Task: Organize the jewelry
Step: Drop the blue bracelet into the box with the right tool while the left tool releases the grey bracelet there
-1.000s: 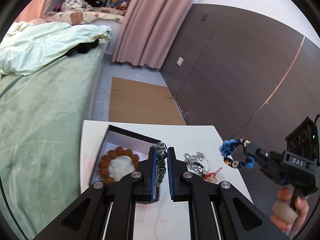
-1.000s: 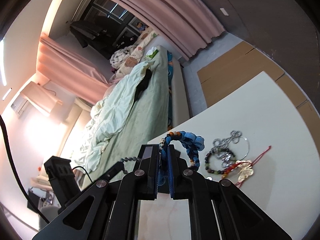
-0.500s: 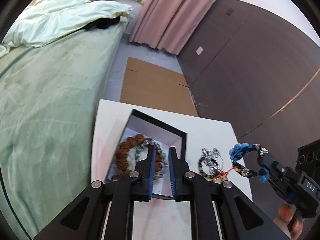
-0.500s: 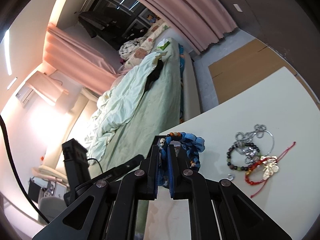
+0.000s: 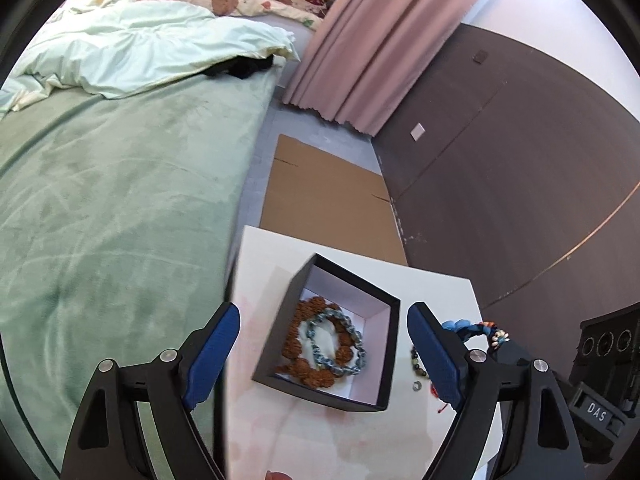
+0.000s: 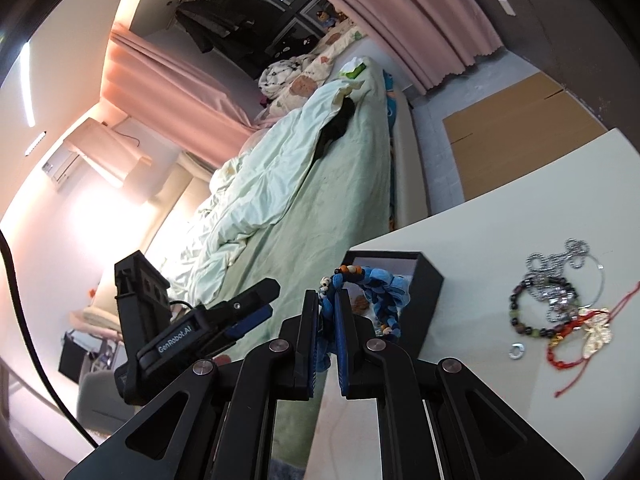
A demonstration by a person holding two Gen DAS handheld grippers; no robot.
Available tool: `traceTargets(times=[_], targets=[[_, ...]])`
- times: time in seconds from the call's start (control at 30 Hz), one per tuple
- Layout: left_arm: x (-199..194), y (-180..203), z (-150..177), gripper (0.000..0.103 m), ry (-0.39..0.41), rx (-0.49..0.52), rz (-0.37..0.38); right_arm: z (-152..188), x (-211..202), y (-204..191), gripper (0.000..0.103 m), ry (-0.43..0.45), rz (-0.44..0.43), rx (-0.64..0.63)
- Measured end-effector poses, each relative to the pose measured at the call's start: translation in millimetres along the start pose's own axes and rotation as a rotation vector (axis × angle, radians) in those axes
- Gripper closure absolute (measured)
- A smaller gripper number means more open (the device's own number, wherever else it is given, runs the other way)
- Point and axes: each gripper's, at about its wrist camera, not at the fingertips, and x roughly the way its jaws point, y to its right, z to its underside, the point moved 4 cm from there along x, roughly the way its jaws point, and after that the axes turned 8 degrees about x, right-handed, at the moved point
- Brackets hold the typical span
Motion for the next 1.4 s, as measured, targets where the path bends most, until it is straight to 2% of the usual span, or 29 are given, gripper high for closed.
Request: traceTargets(times=[0.07,0.2,0.27,0.33,0.37,0.4,0.73,0.9,1.2,1.4], targets=[[-4,-4,-1,0.014,0.013,-0.006,-0.005,2,8,-4,0.093,-0.006,-0.002,-0.006],[-10,-13,-3,0.004,0.032,-0.024,-0.005,4,24,-13,0.093,-0.019,-0.020,-0.023],[-13,-16,-4,0.002,0.039,-0.029,-0.008,5,32,-17,0.089,-0.019,0.005,-0.040],[-15,-19,-4,0.000,0.047,-0.033,-0.011,7,40,-17,0.059,-0.056,0.003,-0.038],[-16,-20,-4,0.000,0.050,-0.035,-0.012,6,41,-16,0.040,-0.057,0.007,-0.029],[-17,-21,-4,0.000,0.053,-0.036,-0.012,6,38,-15,0.036,-0.038,0.013,-0.026],[-25,-16,-2,0.000,0.084,-0.004,-0.007,-5,-10,10,0.036,0.048,0.080,0.021],[-25,-3,1,0.000,0.088,0.048,-0.013,-10,-34,24,0.036,0.069,0.113,0.036],[-18,33,11,0.000,0.066,0.140,0.042,-13,-61,60,0.036,0.064,0.246,0.079],[-8,63,22,0.000,0.030,0.232,0.029,-10,-67,91,0.036,0.015,0.336,0.149]])
